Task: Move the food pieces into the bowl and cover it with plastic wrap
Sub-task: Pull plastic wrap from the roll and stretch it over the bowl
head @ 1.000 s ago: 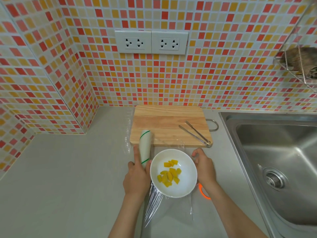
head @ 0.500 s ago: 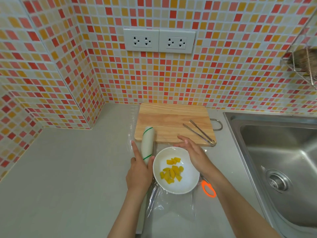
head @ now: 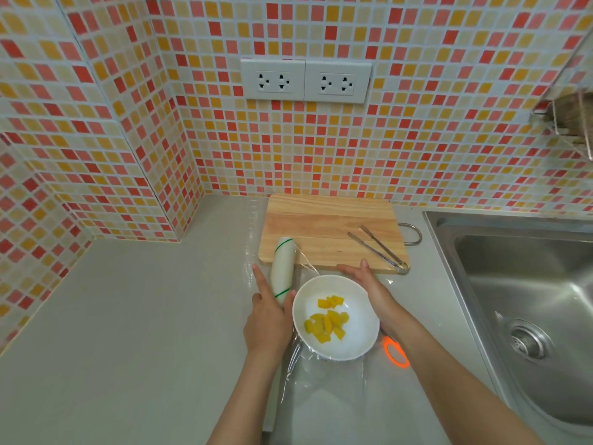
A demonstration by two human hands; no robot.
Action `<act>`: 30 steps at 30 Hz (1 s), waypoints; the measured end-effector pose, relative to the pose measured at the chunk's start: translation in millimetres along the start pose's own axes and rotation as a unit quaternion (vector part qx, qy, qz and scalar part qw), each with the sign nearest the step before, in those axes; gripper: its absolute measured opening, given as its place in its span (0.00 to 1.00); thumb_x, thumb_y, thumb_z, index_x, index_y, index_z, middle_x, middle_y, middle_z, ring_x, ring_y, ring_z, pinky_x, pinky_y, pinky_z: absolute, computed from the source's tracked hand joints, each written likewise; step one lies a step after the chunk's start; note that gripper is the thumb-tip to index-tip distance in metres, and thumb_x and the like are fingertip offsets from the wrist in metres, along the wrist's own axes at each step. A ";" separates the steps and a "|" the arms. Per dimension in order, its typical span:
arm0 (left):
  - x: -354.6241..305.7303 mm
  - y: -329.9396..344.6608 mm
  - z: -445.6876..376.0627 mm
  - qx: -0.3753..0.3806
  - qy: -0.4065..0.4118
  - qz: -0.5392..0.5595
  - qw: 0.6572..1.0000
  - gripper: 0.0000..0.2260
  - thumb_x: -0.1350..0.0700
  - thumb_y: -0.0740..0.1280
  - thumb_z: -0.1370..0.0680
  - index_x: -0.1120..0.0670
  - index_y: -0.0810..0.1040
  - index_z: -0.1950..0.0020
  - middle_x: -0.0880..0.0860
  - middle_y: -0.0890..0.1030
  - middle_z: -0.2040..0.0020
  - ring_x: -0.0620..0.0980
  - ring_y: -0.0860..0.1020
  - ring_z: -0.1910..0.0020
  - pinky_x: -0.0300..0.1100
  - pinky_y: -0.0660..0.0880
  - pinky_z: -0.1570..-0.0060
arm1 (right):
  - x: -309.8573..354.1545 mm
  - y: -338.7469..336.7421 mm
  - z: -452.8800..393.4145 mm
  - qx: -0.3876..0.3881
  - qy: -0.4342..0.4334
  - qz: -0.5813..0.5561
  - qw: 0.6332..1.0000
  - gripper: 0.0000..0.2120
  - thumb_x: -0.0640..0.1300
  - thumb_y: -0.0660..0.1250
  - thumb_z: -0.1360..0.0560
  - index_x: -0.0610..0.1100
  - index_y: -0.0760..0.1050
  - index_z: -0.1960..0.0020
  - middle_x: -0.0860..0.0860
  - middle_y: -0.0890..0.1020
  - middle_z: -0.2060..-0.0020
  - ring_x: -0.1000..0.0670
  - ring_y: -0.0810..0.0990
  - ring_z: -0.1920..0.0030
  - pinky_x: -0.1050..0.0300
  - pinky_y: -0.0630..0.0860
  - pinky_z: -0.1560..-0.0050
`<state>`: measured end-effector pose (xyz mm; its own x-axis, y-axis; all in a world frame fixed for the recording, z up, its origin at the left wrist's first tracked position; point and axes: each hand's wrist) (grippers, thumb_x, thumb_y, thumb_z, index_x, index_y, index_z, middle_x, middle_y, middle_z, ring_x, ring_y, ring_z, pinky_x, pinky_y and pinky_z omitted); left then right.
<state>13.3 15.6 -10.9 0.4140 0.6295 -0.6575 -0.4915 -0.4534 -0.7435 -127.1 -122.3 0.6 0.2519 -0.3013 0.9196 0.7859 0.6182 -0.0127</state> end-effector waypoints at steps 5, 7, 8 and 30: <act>1.6 -0.2 0.1 0.002 0.000 0.010 1.000 0.37 0.39 0.56 0.23 0.46 0.34 0.25 0.59 0.73 0.38 0.62 0.77 0.45 0.48 0.67 0.56 | -7.9 -2.5 4.7 -0.128 -0.042 -0.159 0.978 0.28 0.59 0.44 0.21 0.42 0.70 0.36 0.41 0.77 0.40 0.45 0.77 0.41 0.49 0.71 0.37; 2.0 -0.2 -0.4 0.002 0.000 0.014 1.000 0.38 0.39 0.57 0.23 0.46 0.34 0.25 0.59 0.72 0.36 0.62 0.76 0.44 0.48 0.67 0.55 | -6.7 -2.4 16.3 -0.253 -0.094 -0.177 0.946 0.25 0.54 0.47 0.20 0.38 0.72 0.38 0.38 0.78 0.41 0.45 0.77 0.43 0.53 0.71 0.39; 2.0 -0.4 -0.5 0.002 0.000 0.014 1.000 0.38 0.39 0.57 0.23 0.46 0.34 0.25 0.59 0.72 0.35 0.62 0.76 0.43 0.48 0.68 0.55 | -5.5 -1.3 24.6 -0.312 -0.120 -0.175 0.926 0.22 0.52 0.47 0.19 0.40 0.73 0.40 0.39 0.78 0.41 0.45 0.78 0.43 0.55 0.70 0.40; 0.9 -5.1 -1.7 0.035 -0.019 0.007 0.999 0.33 0.39 0.55 0.23 0.51 0.47 0.23 0.59 0.70 0.34 0.62 0.74 0.39 0.52 0.71 0.47 | -47.6 48.8 57.8 -0.304 -0.107 -0.100 0.941 0.24 0.54 0.53 0.21 0.50 0.57 0.27 0.53 0.65 0.28 0.56 0.65 0.32 0.59 0.64 0.34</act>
<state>17.5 17.3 -8.0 0.3785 0.6478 -0.6611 -0.5494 -0.4175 -0.7238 -133.4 -35.9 -21.1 -0.0034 -0.1746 0.9846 0.9999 0.0146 0.0061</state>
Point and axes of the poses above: each hand's wrist, its own z-axis away from the middle knuckle, its own y-axis out of the palm, x = y × z
